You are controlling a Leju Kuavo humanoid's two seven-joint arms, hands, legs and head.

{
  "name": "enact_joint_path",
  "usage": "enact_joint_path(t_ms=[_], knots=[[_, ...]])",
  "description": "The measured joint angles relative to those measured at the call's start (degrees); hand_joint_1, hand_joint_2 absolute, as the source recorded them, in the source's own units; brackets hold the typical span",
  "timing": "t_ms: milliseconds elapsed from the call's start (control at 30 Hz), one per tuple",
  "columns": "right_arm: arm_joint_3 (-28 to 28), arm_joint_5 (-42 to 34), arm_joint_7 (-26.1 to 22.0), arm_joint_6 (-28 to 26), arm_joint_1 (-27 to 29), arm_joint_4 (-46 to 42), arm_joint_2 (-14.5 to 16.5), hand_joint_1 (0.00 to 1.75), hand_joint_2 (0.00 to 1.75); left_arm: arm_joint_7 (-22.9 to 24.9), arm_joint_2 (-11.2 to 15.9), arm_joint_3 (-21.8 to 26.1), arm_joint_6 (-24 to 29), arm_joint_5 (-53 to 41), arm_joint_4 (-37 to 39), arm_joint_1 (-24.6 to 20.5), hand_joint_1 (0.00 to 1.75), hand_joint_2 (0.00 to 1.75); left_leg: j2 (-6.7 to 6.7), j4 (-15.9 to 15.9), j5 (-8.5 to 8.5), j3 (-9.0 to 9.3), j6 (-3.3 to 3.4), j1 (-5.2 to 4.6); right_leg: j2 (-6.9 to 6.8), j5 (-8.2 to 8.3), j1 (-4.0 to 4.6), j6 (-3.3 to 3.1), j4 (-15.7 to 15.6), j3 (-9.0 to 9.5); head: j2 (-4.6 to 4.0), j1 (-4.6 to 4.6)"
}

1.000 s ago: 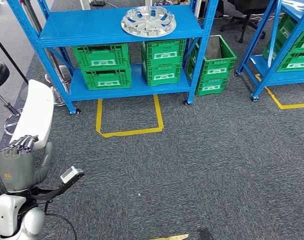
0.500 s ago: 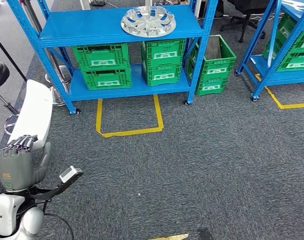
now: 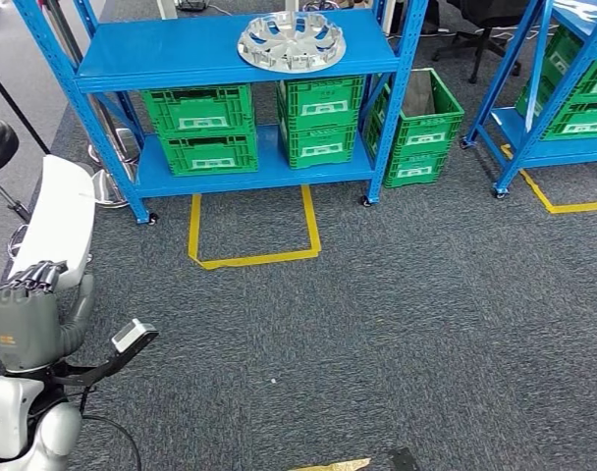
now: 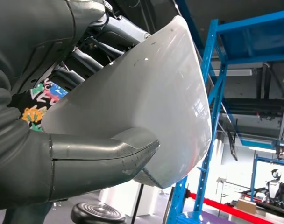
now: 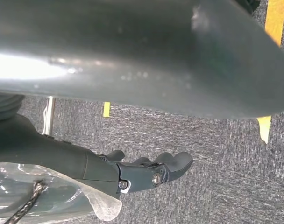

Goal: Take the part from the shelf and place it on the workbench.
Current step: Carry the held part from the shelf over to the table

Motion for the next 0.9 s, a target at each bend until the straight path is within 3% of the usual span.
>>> enact_joint_path(t_ms=[167, 267, 333, 400, 433, 467, 500, 567, 633, 733, 800, 867, 900], knots=[[0.0, -0.1, 0.0, 0.0, 0.0, 0.0, 0.0, 0.00, 0.00, 0.3, 0.4, -0.1, 0.0, -0.1, 0.3, -0.1, 1.75, 1.75, 0.00, 0.4, -0.09, -0.37, 0.42, -0.08, -0.03, 0.18, -0.06, 0.32, 0.0, -0.12, 0.00, -0.01], [0.0, -0.1, 0.0, 0.0, -0.1, 0.0, 0.0, 0.00, 0.00, 0.4, 0.5, -0.1, 0.0, -0.1, 0.3, -0.1, 1.75, 1.75, 0.14, -0.4, 0.56, -0.35, 1.16, 0.23, 0.09, -0.43, -0.05, 0.80, 0.4, -0.43, 0.00, 0.02], [0.0, -0.1, -0.1, 0.0, 0.0, 0.0, 0.0, 0.00, 0.00, 0.5, 0.5, -0.3, 0.0, -0.1, 0.4, -0.3, 1.75, 1.75, 0.32, -1.0, 1.31, -0.52, 1.75, 0.57, 0.37, -3.75, -0.06, 1.04, 4.4, -2.15, 0.00, 0.13], [0.0, -0.1, -0.1, 0.0, 0.0, 0.0, 0.0, 0.00, 0.00, 0.7, 0.6, -0.5, 0.0, -0.1, 0.5, -0.4, 1.75, 1.75, 0.36, -1.1, 1.72, -1.13, 1.89, 0.56, 0.51, -8.24, -0.12, 1.21, 12.0, -5.15, 0.00, 0.20], [0.0, -0.1, -0.1, 0.0, 0.1, 0.0, 0.0, 0.00, 0.00, 0.8, 0.6, -0.6, 0.0, -0.1, 0.6, -0.3, 1.75, 1.75, 0.36, -1.1, 1.89, -1.47, 1.82, 0.56, 0.51, -9.54, -0.17, 1.33, 15.1, -6.27, 0.00, 0.20], [0.0, -0.1, -0.1, 0.0, 0.1, 0.0, 0.0, 0.00, 0.00, 0.9, 0.7, -0.7, 0.0, -0.1, 0.7, -0.3, 1.75, 1.75, 0.34, -1.0, 2.07, -1.78, 1.70, 0.58, 0.51, -9.72, -0.22, 1.41, 16.4, -6.53, 0.00, 0.20], [0.0, -0.1, -0.2, 0.0, 0.1, 0.0, 0.0, 0.00, 0.00, 0.9, 0.7, -0.8, 0.0, -0.1, 0.8, -0.3, 1.75, 1.75, 0.33, -1.0, 2.24, -2.07, 1.52, 0.63, 0.51, -8.78, -0.30, 1.47, 15.4, -5.65, 0.00, 0.20], [0.0, -0.1, -0.2, 0.0, 0.0, 0.0, 0.0, 0.00, 0.00, 1.0, 0.7, -0.9, 0.0, 0.0, 0.9, -0.3, 1.75, 1.75, 0.29, -0.8, 2.55, -2.50, 1.01, 0.78, 0.49, -5.44, -0.54, 1.56, 7.4, -0.93, 0.00, 0.22], [0.0, -0.1, -0.2, 0.0, 0.0, 0.0, 0.0, 0.00, 0.00, 1.1, 0.7, -0.9, 0.0, 0.1, 0.9, -0.4, 1.75, 1.75, 0.20, -0.6, 2.94, -2.80, 0.28, 0.76, 0.76, -3.41, -0.51, 1.28, 1.1, 2.84, 0.00, 0.17], [0.0, -0.2, -0.1, 0.0, 0.0, 0.0, 0.0, 0.00, 0.00, 1.2, 0.8, -1.0, 0.0, 0.3, 0.9, -0.5, 1.75, 1.75, 0.09, -0.4, 3.24, -3.01, -0.66, 0.72, 1.16, -3.22, -0.33, 0.32, 0.1, 2.65, 0.00, 0.04], [0.0, -0.3, -0.1, 0.0, 0.0, 0.0, 0.0, 0.00, 0.00, 1.2, 0.8, -1.0, 0.0, 0.3, 0.9, -0.5, 1.75, 1.75, 0.07, -0.5, 2.24, -3.06, -0.22, 0.72, 1.13, -3.13, -0.36, -0.06, -0.1, 2.44, 0.00, 0.02], [0.0, -0.4, -0.1, 0.0, 0.0, 0.0, 0.0, 0.00, 0.00, 1.2, 0.9, -1.0, 0.0, 0.4, 0.9, -0.6, 1.75, 1.75, 0.07, -0.5, 1.79, -3.08, 1.18, 0.66, 1.09, -2.82, -0.33, -0.40, 0.0, 2.33, 0.00, -0.02], [0.0, -0.4, -0.1, 0.0, 0.0, 0.0, 0.0, 0.00, 0.00, 1.2, 0.9, -1.0, 0.0, 0.4, 0.9, -0.6, 1.75, 1.75, 0.06, -0.6, 2.61, -3.09, 2.21, 0.62, 1.08, -2.67, -0.25, -0.59, 0.0, 2.30, 0.00, -0.01]])
